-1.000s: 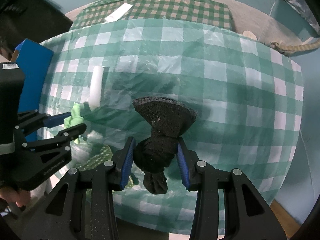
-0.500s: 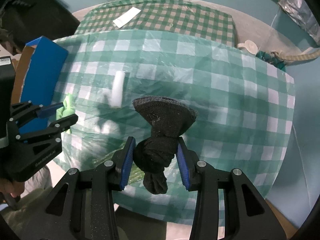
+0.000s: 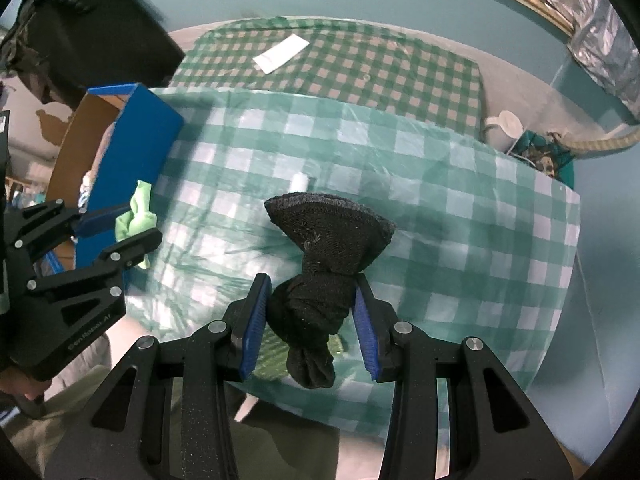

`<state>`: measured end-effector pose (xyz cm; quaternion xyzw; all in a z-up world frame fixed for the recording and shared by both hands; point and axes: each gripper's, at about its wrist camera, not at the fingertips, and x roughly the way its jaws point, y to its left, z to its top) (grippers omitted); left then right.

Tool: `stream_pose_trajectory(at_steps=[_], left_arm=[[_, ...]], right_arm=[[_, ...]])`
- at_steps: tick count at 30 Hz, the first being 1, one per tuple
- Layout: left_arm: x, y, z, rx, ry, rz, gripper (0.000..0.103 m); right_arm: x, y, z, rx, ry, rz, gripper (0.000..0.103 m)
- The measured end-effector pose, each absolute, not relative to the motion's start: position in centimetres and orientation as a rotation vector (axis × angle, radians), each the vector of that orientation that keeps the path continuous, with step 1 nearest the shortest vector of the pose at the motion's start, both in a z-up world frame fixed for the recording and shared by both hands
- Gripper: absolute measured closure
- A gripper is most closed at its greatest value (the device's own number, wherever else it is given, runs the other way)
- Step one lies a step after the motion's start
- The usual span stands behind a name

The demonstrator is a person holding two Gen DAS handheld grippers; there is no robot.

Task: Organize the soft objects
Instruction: 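Lift and carry the green cloth and black glove over the box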

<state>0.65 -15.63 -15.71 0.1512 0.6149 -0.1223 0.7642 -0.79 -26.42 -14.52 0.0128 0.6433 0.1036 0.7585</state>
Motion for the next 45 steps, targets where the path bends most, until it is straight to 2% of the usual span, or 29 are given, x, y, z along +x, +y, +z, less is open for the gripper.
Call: stream_pose_trajectory(at_steps=[26, 45], left_arm=[[0.1, -4.3, -12.3, 0.150, 1.341, -0.080, 0.071], [-0.4, 4.0, -11.2, 0.026, 1.334, 0.048, 0.071]], right_arm=[[0.6, -15.3, -10.4, -0.090, 1.355, 0.396, 0.063], [2.0, -5.3, -9.4, -0.204, 1.321, 0.553, 0.063]])
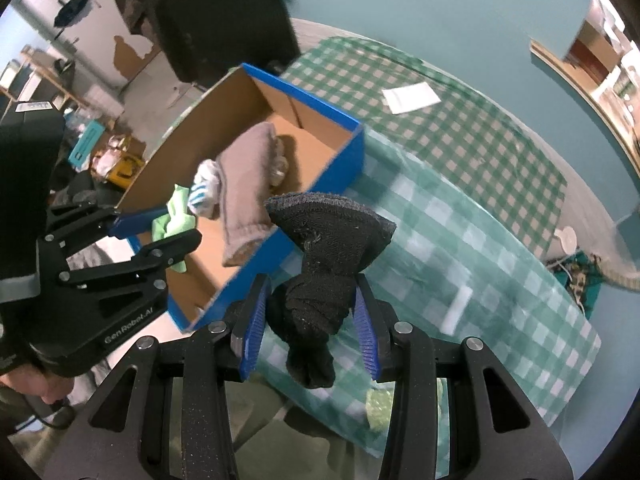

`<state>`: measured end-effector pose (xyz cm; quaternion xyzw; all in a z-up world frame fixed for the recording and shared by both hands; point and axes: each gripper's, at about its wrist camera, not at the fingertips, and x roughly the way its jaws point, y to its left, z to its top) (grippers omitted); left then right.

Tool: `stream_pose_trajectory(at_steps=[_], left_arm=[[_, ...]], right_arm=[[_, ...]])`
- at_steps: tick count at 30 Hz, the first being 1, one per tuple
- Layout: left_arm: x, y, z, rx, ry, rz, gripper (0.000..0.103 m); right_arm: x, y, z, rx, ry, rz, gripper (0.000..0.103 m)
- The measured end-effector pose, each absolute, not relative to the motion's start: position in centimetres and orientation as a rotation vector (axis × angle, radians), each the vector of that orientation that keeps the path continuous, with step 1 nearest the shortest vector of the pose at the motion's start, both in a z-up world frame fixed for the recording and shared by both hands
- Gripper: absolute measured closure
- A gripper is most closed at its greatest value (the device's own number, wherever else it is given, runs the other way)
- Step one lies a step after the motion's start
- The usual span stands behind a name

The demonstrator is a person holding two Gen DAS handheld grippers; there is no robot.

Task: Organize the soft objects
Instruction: 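Lift and carry the green cloth and black glove over the box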

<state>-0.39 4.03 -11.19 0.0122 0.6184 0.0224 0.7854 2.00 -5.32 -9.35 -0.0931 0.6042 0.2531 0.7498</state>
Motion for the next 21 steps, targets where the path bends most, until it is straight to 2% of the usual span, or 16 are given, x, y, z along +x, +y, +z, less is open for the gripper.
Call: stream_pose_trajectory(at_steps=[21], left_arm=[[0.0, 13.2, -13.9, -0.064, 1.386, 0.164, 0.071]], right_arm=[[4.2, 4.4, -13.1, -0.259, 1.376, 0.648, 0.063]])
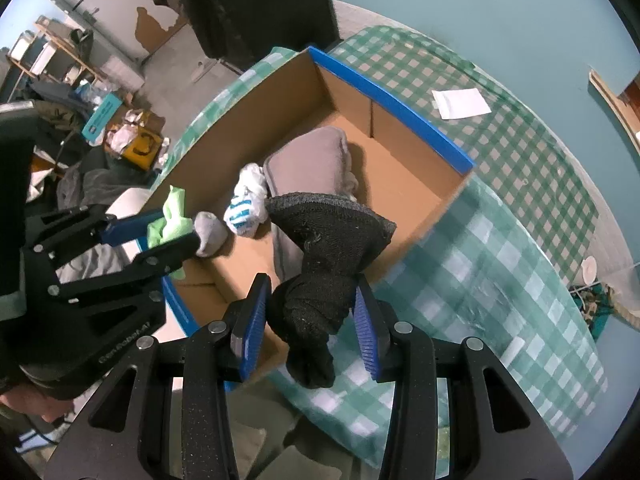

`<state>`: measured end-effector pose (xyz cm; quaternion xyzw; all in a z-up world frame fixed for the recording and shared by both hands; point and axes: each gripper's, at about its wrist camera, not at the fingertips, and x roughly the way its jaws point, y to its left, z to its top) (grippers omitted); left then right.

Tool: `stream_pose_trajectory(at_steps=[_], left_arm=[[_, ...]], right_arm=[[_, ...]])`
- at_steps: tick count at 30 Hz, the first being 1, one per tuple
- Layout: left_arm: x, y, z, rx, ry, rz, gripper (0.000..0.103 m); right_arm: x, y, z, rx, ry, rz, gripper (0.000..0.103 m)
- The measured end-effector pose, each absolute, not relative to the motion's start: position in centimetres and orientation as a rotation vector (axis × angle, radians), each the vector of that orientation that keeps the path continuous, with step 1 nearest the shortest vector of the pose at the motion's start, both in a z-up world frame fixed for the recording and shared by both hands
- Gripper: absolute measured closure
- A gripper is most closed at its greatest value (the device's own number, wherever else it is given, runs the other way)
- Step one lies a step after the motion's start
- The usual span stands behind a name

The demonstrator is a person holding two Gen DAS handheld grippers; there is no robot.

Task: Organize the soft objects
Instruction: 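Lift and carry the green cloth and black glove over the box, then open the left tool over the box while the right tool releases the glove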

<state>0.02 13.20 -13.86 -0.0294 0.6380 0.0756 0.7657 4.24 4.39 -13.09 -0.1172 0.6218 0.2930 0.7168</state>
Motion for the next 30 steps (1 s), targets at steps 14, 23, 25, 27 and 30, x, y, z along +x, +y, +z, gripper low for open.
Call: stream_pose_trajectory(at_steps=[14, 23, 25, 27, 30], left_arm=[[0.9, 15.2, -15.3, -0.029, 1.406, 0.187, 0.070], [0.7, 15.2, -14.8, 0.005, 1.388, 0.202, 0.037], [0.7, 15.2, -14.7, 0.004, 1.393, 0.203, 0.036], [0.6, 15.2, -14.7, 0.003, 1.395, 0.207, 0.036], [0.4, 15.1, -14.4, -0.014, 1.395, 0.210, 0.036]], right_arm=[[5.0, 6.9, -14.6, -0.253, 1.401, 0.628, 0.061], [5.1, 6.8, -14.0, -0.257, 1.376, 0.604, 0.039], [5.1, 6.7, -13.8, -0.257, 1.373, 0.598, 0.039], [5.1, 6.3, -13.6, -0.251, 1.370, 0.595, 0.039], [5.1, 5.7, -13.3, -0.258, 1.366, 0.585, 0.039]])
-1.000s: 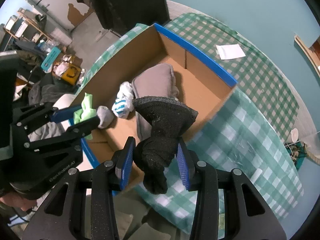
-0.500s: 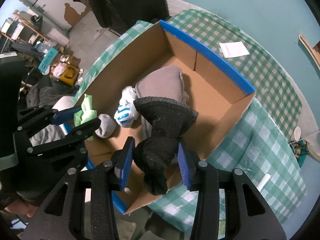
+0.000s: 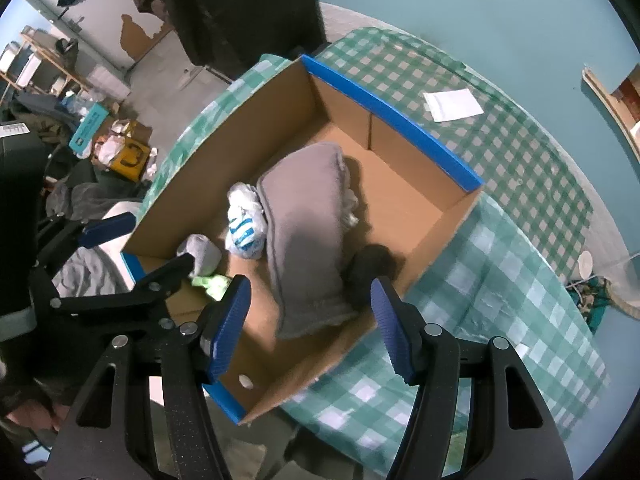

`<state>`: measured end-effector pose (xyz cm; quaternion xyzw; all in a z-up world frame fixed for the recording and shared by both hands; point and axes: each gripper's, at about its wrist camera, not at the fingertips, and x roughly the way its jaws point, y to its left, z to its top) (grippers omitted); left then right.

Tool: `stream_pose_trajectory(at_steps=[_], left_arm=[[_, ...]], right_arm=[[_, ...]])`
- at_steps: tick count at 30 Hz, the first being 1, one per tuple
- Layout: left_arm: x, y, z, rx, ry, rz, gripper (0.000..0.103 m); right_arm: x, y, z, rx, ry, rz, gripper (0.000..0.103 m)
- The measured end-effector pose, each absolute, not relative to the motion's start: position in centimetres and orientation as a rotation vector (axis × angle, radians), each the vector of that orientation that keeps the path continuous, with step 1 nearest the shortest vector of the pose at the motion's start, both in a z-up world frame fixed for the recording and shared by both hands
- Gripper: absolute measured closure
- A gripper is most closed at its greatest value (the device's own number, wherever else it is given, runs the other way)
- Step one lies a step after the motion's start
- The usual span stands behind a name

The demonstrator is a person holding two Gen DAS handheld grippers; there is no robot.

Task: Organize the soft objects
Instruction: 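Open the left tool over the box while the right tool releases the glove, then move both open tools back over the green scrubber and white foam tube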

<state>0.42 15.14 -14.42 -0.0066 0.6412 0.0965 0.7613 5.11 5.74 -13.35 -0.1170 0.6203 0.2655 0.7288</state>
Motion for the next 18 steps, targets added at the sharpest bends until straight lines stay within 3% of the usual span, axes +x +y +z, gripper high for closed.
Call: stream_pose_trajectory(at_steps=[18], left_arm=[[-0.1, 11.0, -12.0, 0.027, 1.361, 0.164, 0.029]], right_arm=[[3.9, -0.9, -11.9, -0.195, 1.354, 0.532, 0.037]])
